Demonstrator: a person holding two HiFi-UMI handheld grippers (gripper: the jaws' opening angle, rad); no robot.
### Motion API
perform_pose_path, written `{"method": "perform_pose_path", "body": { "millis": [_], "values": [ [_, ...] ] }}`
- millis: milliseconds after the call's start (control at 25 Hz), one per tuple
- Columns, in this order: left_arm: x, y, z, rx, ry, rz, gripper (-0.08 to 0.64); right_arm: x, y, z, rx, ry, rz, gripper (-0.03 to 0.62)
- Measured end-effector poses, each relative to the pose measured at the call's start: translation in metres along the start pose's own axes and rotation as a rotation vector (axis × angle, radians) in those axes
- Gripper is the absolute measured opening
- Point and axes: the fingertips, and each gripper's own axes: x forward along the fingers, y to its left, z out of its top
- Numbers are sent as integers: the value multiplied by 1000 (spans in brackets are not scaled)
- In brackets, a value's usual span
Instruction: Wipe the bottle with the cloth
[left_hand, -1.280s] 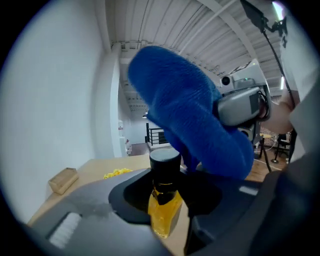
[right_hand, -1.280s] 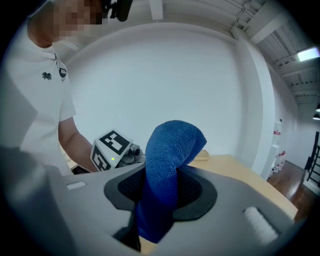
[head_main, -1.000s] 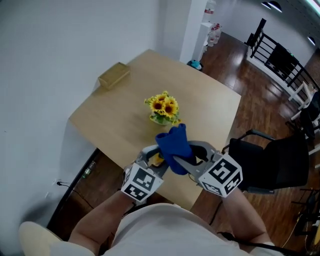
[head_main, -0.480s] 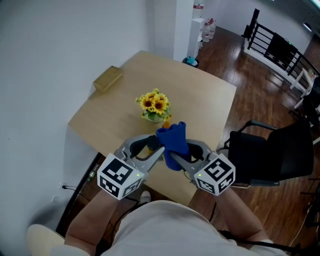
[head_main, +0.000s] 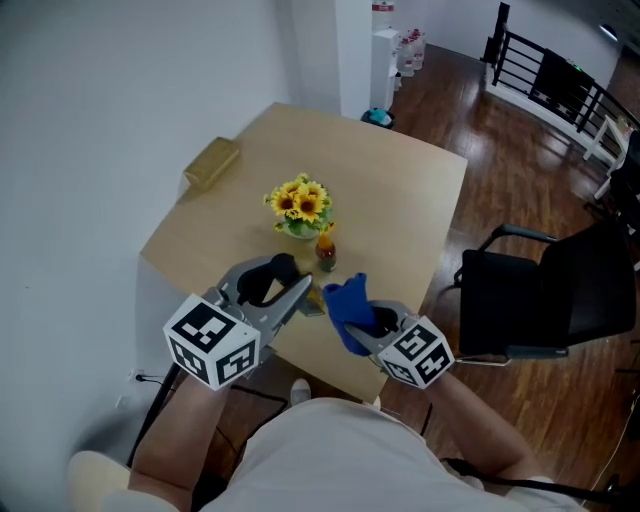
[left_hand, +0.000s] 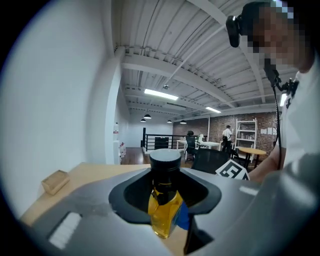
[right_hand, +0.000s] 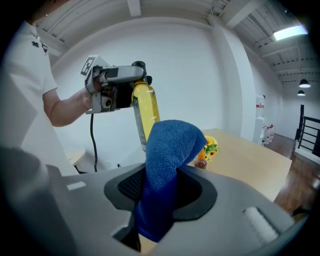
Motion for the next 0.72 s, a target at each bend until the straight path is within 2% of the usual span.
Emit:
{"method": "perform_pose_path", "body": {
  "millis": [120,280,400,520,720],
  "values": [
    [5,-1,-3,-8,17,11,155,-25,13,13,-16,-50,9,150],
    [12,-6,-11,-11,41,26,155,-61,46,66,-114,-181,47,150],
    [17,-13,-12,-33,39,17,156,-62,59,82,-159,-204,67,150],
    [20,-20,-6,-33,30,8,156,-49,57,65,-149,-175,72,150],
    [21,-26,5,-33,6,8,156,-29,36,-1,-90,-72,86,150]
  ]
}}
